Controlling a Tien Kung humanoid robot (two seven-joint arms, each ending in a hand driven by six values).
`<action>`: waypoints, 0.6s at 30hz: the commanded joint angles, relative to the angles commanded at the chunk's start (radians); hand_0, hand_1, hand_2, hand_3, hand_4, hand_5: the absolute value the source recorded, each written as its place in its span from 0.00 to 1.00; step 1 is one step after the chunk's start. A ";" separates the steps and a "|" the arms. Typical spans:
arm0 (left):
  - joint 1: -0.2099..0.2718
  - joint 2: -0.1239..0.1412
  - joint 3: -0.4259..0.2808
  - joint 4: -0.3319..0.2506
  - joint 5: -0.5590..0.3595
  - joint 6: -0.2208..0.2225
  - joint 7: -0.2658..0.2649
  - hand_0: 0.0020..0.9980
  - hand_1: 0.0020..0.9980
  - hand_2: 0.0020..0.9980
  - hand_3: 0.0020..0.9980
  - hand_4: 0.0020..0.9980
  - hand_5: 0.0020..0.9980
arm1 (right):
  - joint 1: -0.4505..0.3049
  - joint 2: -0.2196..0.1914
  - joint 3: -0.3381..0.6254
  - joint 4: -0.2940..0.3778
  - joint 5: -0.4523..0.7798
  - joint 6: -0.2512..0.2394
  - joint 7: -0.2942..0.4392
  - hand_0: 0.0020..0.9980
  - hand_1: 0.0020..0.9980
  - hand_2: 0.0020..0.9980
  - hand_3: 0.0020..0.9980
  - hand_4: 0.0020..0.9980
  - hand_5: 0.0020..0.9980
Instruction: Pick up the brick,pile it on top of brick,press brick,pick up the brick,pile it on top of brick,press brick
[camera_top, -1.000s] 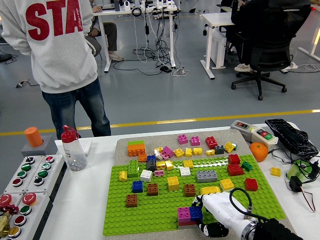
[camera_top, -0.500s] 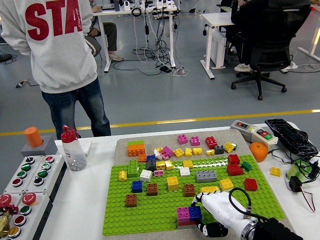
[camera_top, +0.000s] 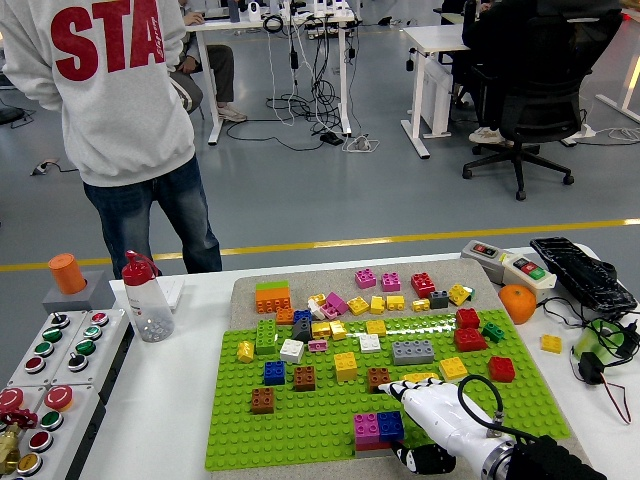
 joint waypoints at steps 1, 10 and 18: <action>0.000 0.000 0.000 0.000 0.001 0.000 0.000 0.66 0.68 0.70 0.57 0.30 1.00 | -0.001 0.000 0.001 0.001 0.000 -0.002 0.001 0.93 0.87 0.95 0.95 0.67 0.21; 0.004 -0.001 -0.004 0.000 0.008 0.000 0.002 0.66 0.68 0.70 0.57 0.30 1.00 | -0.016 -0.008 0.021 0.032 0.012 -0.014 0.016 0.93 0.87 0.96 0.97 0.69 0.22; 0.007 -0.001 -0.008 0.000 0.016 0.000 0.003 0.66 0.68 0.70 0.57 0.30 1.00 | -0.041 -0.024 0.068 0.058 0.014 -0.023 0.038 0.93 0.87 0.95 0.96 0.70 0.23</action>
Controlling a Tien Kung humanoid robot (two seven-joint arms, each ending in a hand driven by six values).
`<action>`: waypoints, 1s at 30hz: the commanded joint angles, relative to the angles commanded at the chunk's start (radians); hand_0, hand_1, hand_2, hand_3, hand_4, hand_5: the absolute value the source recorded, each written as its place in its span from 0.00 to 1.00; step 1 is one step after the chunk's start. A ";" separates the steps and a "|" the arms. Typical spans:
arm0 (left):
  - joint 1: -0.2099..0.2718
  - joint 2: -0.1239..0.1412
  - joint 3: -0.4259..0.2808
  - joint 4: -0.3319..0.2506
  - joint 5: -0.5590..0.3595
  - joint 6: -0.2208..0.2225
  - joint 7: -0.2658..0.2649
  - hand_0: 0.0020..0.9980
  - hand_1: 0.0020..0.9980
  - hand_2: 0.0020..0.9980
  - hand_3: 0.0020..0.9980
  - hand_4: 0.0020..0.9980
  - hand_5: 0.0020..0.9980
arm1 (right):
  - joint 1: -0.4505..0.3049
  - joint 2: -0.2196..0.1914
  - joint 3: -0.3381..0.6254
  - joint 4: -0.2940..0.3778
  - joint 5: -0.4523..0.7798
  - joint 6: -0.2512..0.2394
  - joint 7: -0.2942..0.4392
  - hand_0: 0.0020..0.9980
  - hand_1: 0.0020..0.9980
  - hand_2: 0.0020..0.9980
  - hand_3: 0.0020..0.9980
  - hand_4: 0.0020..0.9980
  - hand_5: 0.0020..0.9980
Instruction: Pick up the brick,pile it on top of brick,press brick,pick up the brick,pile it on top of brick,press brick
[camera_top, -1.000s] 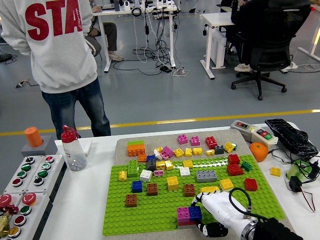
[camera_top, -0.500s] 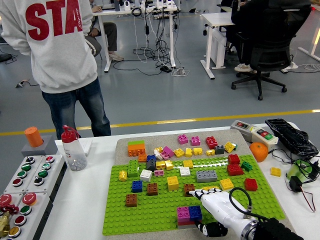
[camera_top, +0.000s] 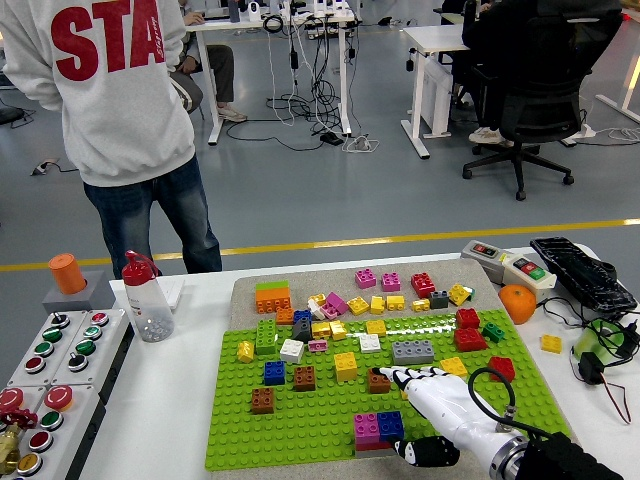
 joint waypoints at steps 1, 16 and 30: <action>0.000 0.000 -0.001 0.000 0.002 0.000 0.000 0.66 0.68 0.70 0.57 0.30 1.00 | -0.004 -0.004 0.011 0.003 0.000 -0.002 0.004 0.93 0.87 0.95 0.96 0.70 0.23; 0.006 -0.001 -0.004 0.000 0.006 -0.001 0.001 0.65 0.68 0.70 0.57 0.30 1.00 | -0.014 -0.022 0.133 -0.041 0.011 -0.100 0.053 0.86 0.82 0.88 0.90 0.66 0.22; -0.001 -0.001 0.001 0.000 -0.004 -0.001 0.001 0.65 0.68 0.70 0.57 0.30 1.00 | 0.062 -0.033 0.126 -0.203 0.051 -0.096 0.101 0.82 0.79 0.81 0.85 0.60 0.18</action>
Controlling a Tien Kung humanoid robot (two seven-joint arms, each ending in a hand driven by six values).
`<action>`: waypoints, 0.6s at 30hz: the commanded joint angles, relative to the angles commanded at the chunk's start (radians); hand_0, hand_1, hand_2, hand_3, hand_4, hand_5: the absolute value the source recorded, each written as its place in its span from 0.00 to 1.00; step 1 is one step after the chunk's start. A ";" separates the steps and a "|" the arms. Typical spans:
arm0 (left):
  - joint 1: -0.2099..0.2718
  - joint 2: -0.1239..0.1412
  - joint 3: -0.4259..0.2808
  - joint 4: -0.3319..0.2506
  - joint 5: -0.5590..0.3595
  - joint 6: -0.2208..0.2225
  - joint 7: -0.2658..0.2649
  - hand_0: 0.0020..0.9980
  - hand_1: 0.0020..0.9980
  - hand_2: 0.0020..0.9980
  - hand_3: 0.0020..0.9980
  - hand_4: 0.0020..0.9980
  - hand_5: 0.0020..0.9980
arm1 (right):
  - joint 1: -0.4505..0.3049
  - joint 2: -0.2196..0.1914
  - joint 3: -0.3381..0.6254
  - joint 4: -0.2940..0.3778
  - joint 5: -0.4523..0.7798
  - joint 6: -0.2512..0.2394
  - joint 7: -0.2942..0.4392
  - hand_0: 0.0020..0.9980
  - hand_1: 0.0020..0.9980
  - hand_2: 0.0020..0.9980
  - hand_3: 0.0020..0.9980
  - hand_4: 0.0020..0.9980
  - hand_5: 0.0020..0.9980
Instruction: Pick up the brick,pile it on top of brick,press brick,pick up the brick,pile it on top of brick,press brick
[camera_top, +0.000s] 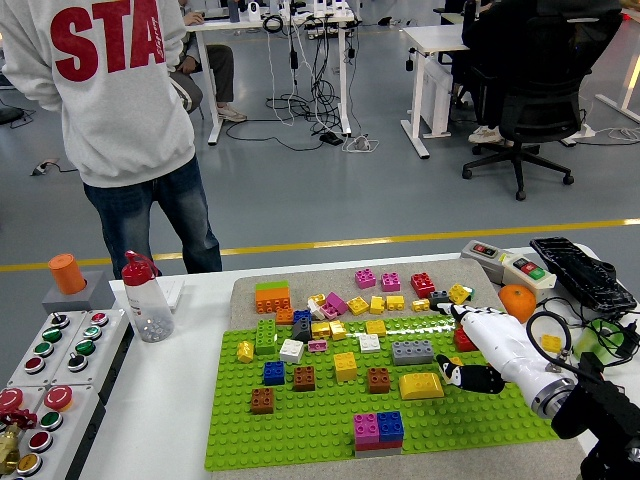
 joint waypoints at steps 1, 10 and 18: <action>0.000 0.000 0.000 0.000 0.000 0.000 0.000 0.65 0.68 0.70 0.57 0.30 1.00 | 0.013 0.002 -0.011 -0.018 0.005 0.005 0.005 0.82 0.79 0.81 0.85 0.60 0.18; -0.002 -0.001 0.005 0.000 -0.007 0.000 0.000 0.65 0.68 0.70 0.57 0.30 1.00 | 0.101 0.016 -0.079 -0.146 0.007 0.028 0.039 0.84 0.80 0.81 0.84 0.61 0.18; -0.005 -0.001 0.009 0.000 -0.010 0.000 0.000 0.65 0.68 0.70 0.57 0.30 1.00 | 0.174 0.037 -0.120 -0.234 0.034 0.014 0.062 0.84 0.80 0.81 0.84 0.59 0.17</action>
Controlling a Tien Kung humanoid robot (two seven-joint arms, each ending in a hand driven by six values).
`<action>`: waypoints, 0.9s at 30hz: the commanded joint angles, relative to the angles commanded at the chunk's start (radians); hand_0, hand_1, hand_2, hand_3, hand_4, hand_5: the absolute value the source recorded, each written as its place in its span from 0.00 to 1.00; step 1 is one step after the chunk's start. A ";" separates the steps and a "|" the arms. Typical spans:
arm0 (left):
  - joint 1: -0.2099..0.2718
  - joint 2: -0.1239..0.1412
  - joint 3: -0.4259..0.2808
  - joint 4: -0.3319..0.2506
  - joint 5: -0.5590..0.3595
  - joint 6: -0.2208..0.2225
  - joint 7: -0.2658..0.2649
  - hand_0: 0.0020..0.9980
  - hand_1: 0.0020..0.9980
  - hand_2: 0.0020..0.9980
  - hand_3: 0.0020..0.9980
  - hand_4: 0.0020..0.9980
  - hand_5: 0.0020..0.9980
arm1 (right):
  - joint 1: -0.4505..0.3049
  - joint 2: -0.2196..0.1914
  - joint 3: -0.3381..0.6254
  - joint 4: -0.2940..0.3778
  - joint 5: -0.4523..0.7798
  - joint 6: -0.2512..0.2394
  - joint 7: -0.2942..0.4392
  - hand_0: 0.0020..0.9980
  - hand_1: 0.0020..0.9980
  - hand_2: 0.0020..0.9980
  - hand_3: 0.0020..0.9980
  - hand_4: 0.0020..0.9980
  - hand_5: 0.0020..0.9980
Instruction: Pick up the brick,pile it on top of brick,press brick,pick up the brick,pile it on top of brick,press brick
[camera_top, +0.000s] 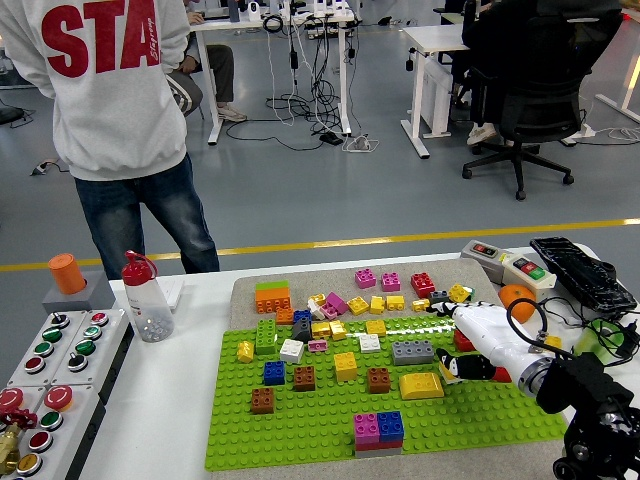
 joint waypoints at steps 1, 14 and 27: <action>0.000 0.000 0.000 0.000 0.000 0.000 0.000 0.65 0.68 0.70 0.57 0.30 1.00 | 0.011 0.005 -0.005 -0.010 0.005 0.003 0.000 0.84 0.80 0.81 0.84 0.59 0.17; -0.002 0.000 0.000 0.000 0.004 0.000 0.002 0.65 0.68 0.70 0.57 0.30 1.00 | 0.129 0.062 -0.047 -0.127 0.066 0.068 -0.010 0.84 0.81 0.83 0.85 0.57 0.15; 0.005 -0.001 -0.005 0.000 0.013 0.000 0.003 0.65 0.68 0.70 0.57 0.30 1.00 | -0.038 0.089 0.193 0.024 0.492 -0.095 0.180 0.82 0.81 0.83 0.84 0.54 0.27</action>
